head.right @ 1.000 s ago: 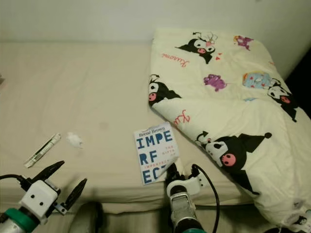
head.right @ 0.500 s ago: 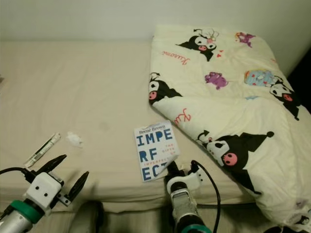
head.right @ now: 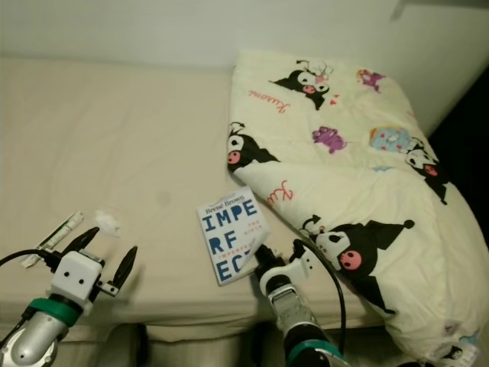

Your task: Clean up the room

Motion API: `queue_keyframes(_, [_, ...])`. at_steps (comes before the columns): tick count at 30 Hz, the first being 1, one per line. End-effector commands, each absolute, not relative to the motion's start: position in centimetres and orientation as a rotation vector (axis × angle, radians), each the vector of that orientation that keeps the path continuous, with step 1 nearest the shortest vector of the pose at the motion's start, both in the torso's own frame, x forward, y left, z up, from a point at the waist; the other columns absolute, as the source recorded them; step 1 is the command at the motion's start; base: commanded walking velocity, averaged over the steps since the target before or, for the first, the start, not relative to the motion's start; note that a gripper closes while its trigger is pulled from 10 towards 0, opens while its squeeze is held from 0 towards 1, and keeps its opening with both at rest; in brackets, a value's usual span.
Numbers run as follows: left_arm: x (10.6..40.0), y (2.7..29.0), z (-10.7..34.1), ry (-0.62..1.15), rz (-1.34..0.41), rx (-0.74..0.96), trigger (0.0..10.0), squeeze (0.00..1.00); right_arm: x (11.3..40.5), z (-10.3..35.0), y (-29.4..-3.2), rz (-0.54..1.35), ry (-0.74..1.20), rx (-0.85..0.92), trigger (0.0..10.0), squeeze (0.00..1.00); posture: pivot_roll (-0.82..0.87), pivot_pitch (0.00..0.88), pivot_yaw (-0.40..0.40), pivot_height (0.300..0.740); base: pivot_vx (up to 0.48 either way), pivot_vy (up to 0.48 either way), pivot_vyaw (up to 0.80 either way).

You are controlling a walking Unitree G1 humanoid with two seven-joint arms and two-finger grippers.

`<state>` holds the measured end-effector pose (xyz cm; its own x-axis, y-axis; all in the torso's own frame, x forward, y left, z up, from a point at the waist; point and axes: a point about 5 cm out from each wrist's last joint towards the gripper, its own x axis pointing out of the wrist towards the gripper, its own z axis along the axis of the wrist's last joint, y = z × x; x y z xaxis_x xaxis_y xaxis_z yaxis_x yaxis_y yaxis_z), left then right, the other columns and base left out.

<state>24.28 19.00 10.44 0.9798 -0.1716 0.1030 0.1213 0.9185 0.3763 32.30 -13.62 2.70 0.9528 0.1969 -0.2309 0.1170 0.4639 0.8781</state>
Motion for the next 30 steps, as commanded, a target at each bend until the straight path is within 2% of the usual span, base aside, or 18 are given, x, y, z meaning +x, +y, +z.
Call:
queue_keyframes(1, [24.3, 19.2, 9.7, -0.095, -0.124, 0.344, 10.0, 0.00, 32.5, 3.1, -13.1, 0.109, 0.307, 1.107, 0.0, 0.00, 0.10, 0.000, -0.017, 0.588, 0.000, 0.000, 0.00])
queue_keyframes(8, [25.1, 18.7, 9.3, -0.088, -0.117, 0.317, 10.0, 0.00, 33.4, 5.1, -13.2, 0.147, 0.193, 1.169, 0.0, 0.00, 0.07, 0.000, -0.023, 0.588, 0.000, 0.000, 0.00])
queue_keyframes(13, [25.8, 18.5, 9.7, -0.115, -0.089, 0.297, 10.0, 0.00, 33.3, 5.5, -12.5, 0.207, 0.198, 1.176, 0.0, 0.00, 0.07, 0.000, -0.032, 0.588, 0.000, 0.000, 0.00])
queue_keyframes(20, [26.2, 18.7, 9.9, -0.120, -0.064, 0.281, 10.0, 0.00, 33.6, 6.7, -11.9, 0.289, 0.159, 1.271, 0.0, 0.00, 0.09, 0.000, -0.030, 0.588, 0.000, 0.000, 0.00])
queue_keyframes(25, [26.7, 19.3, 9.8, -0.084, 0.020, 0.211, 10.0, 0.00, 33.6, 7.2, -11.3, 0.306, 0.159, 1.172, 0.0, 0.00, 0.08, 0.000, -0.026, 0.588, 0.000, 0.000, 0.00])
queue_keyframes(26, [26.9, 19.2, 9.4, -0.047, 0.021, 0.219, 10.0, 0.00, 33.6, 7.5, -11.0, 0.328, 0.160, 1.146, 4.1, 0.00, 0.08, 0.000, -0.026, 0.588, 0.000, 0.000, 0.00])
queue_keyframes(28, [26.9, 19.2, 9.1, -0.021, 0.019, 0.226, 10.0, 0.00, 33.6, 7.7, -10.7, 0.343, 0.161, 1.129, 4.1, 0.00, 0.08, 0.000, -0.026, 0.588, 0.000, 0.000, 0.00])
queue_keyframes(29, [27.0, 19.1, 9.0, -0.004, 0.015, 0.242, 10.0, 0.00, 33.6, 8.1, -10.5, 0.364, 0.150, 1.110, 10.0, 0.00, 0.08, 0.000, -0.022, 0.588, 0.000, 0.000, 0.00])
queue_keyframes(30, [27.1, 19.2, 8.9, 0.015, 0.024, 0.253, 10.0, 0.00, 33.6, 8.6, -10.3, 0.376, 0.121, 1.096, 10.0, 0.00, 0.08, 0.000, -0.018, 0.588, 0.000, 0.000, 0.00])
